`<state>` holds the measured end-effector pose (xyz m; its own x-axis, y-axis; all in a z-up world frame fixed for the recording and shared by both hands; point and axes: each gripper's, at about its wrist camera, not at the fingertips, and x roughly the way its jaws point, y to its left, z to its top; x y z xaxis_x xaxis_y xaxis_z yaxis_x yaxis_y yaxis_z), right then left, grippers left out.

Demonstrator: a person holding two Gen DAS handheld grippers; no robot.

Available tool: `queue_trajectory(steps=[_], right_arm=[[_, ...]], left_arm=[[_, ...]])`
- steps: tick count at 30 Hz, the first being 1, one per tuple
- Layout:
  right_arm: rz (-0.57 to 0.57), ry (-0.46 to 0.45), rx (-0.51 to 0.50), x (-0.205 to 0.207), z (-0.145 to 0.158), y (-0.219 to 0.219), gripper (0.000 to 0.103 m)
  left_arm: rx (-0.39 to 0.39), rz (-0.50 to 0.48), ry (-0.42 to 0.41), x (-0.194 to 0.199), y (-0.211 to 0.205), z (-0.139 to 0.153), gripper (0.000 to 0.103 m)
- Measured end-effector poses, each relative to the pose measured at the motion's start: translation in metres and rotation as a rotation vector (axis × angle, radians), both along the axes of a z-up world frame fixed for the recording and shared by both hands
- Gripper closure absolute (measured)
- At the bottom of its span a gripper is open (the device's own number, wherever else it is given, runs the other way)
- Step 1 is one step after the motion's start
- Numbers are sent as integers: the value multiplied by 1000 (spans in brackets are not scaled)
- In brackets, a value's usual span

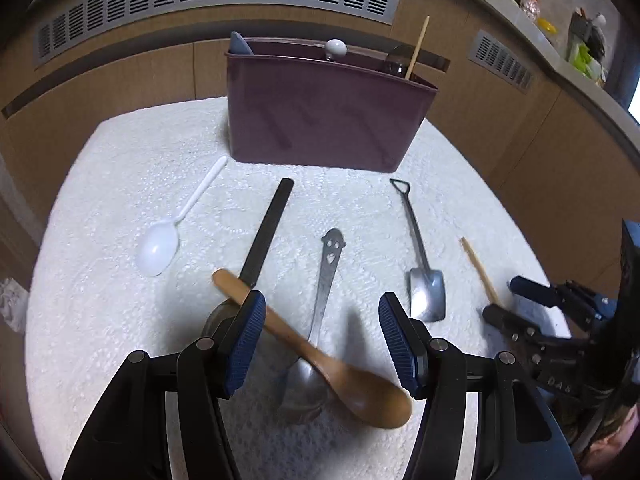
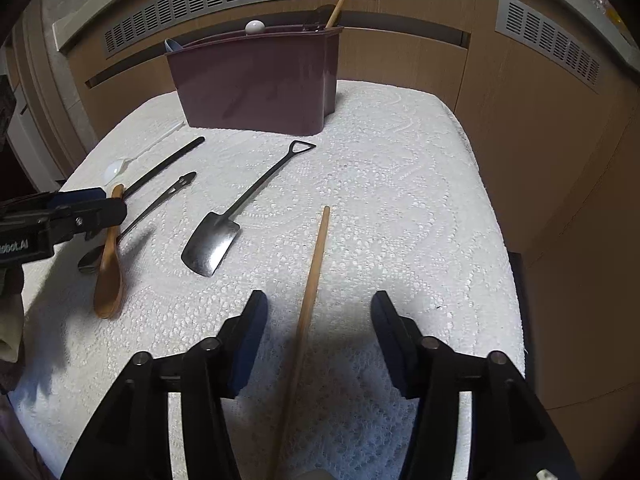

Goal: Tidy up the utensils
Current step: 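Grasp the wooden spoon with the left tool while the right tool closes on the chopstick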

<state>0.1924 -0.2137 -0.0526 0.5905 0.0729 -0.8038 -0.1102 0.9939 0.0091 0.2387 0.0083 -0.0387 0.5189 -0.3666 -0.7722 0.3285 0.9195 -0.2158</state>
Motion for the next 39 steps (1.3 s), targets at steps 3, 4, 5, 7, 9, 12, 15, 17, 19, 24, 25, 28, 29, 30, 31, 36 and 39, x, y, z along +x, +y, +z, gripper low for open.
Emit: queue_trajectory(steps=[3,4,5,7,9,12,15,17,19,24,25,28,29,30,31,36,39], right_arm=[[-8,-2,5,0,0,-2,39],[-7,0,4,1,0,-1,39],[-6,1,0,1,-1,-1,38],[-1,7,-3,1,-2,0,35],[-2,7,1,1,-2,0,32],[-6,5,14,2,-1,-3,27],[1,13,17,4,-3,-2,27],[3,9,13,3,-2,-1,27],[4,5,9,3,-2,-1,27],[-3,1,2,2,-1,-1,27],[-3,-5,-2,2,0,0,27],[8,-25,-35,-2,2,5,27],[12,-30,-48,-3,3,6,27],[18,-37,-66,-4,4,8,27],[24,-43,-81,-5,4,11,27],[51,-60,-146,-12,8,13,18],[48,-62,-181,-16,10,6,7]], left_arm=[[-54,-44,23,13,-4,-1,44],[-61,-61,38,19,-7,-2,44],[-66,-76,57,25,-8,-5,44],[-56,-84,95,33,-7,-12,44],[-21,-72,124,33,1,-17,45],[-5,-72,130,18,19,-14,45],[-12,-67,184,-4,37,-17,45],[-5,-72,188,-20,45,-18,45],[17,-93,199,-36,48,-17,44],[69,-129,145,-59,38,-4,44],[74,-130,113,-58,35,1,44],[113,-92,33,-41,25,9,44],[130,-86,23,-33,22,10,44],[143,-86,25,-23,18,7,45],[140,-88,39,-14,15,4,45],[167,-78,97,18,3,-13,55],[160,-65,105,28,-3,-19,55]])
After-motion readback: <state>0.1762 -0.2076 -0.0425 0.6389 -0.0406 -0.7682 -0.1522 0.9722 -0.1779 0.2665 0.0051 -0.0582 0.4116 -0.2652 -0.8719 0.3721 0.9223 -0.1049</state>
